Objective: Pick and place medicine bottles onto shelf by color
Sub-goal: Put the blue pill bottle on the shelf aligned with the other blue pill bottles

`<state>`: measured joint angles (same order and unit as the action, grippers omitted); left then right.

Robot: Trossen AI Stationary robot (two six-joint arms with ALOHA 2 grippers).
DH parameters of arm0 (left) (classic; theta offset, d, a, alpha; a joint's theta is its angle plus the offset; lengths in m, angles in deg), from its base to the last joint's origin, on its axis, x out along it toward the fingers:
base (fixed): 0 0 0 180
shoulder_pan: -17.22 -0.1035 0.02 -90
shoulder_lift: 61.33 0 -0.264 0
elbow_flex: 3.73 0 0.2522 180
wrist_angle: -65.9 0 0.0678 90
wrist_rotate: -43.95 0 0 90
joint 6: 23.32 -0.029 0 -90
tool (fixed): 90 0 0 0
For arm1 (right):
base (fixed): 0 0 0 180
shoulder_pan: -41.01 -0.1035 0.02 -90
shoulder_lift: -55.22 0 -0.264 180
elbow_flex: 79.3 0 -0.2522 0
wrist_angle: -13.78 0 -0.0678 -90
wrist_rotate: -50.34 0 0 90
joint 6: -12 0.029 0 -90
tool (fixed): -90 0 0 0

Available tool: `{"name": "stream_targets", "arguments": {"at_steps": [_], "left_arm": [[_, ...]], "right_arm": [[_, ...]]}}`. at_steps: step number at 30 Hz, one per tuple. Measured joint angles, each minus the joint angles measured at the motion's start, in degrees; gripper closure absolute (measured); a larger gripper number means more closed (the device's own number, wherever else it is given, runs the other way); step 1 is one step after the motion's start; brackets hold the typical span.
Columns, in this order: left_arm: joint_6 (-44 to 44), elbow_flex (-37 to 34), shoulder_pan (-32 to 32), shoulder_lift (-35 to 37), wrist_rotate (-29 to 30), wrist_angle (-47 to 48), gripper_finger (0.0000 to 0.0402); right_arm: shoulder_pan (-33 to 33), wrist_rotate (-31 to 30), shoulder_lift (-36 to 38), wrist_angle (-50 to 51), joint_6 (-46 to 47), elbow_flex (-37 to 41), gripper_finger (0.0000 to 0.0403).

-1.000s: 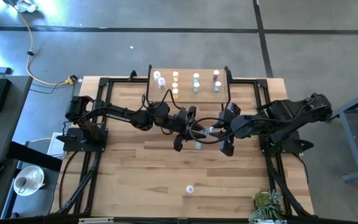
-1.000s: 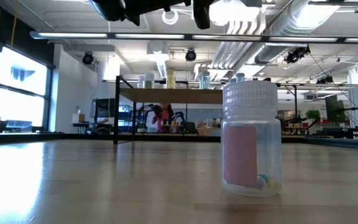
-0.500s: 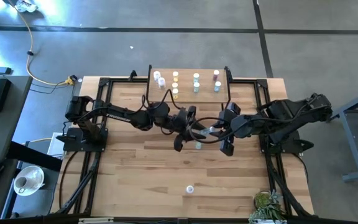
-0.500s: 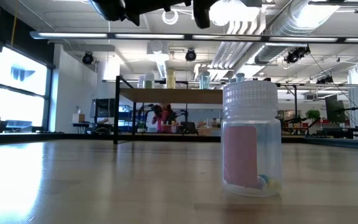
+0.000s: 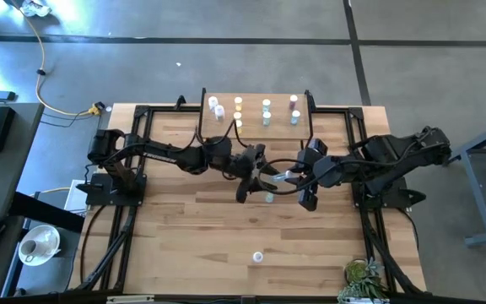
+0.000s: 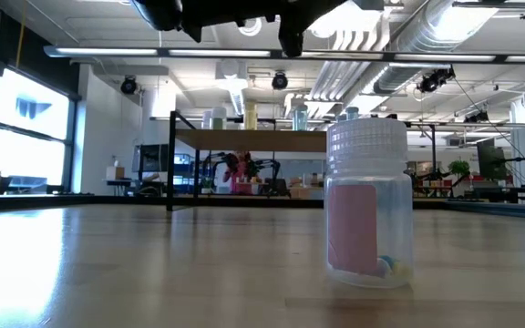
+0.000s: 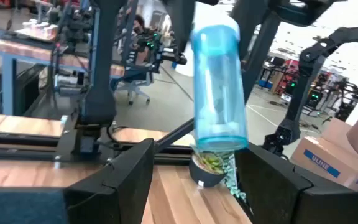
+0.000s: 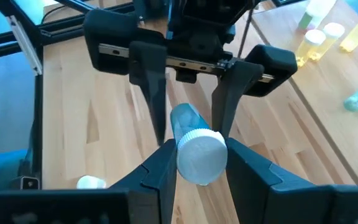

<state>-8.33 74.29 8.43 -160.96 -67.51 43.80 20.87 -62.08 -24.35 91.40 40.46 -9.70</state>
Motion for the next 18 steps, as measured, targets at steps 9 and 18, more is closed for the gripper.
{"name": "stream_targets", "arguments": {"at_steps": [9, 18], "left_arm": [[-0.2, 0.0, -2.5, 1.1, 0.0, 5.0, 0.0186], [-3.7, 0.0, -2.9, 3.0, 1.4, 12.7, 0.0186]], "right_arm": [[1.3, -3.5, 0.0, 2.3, 0.0, 0.0, 0.0295], [7.8, -7.0, 0.0, 7.5, 0.0, 0.0, 0.0295]]}}
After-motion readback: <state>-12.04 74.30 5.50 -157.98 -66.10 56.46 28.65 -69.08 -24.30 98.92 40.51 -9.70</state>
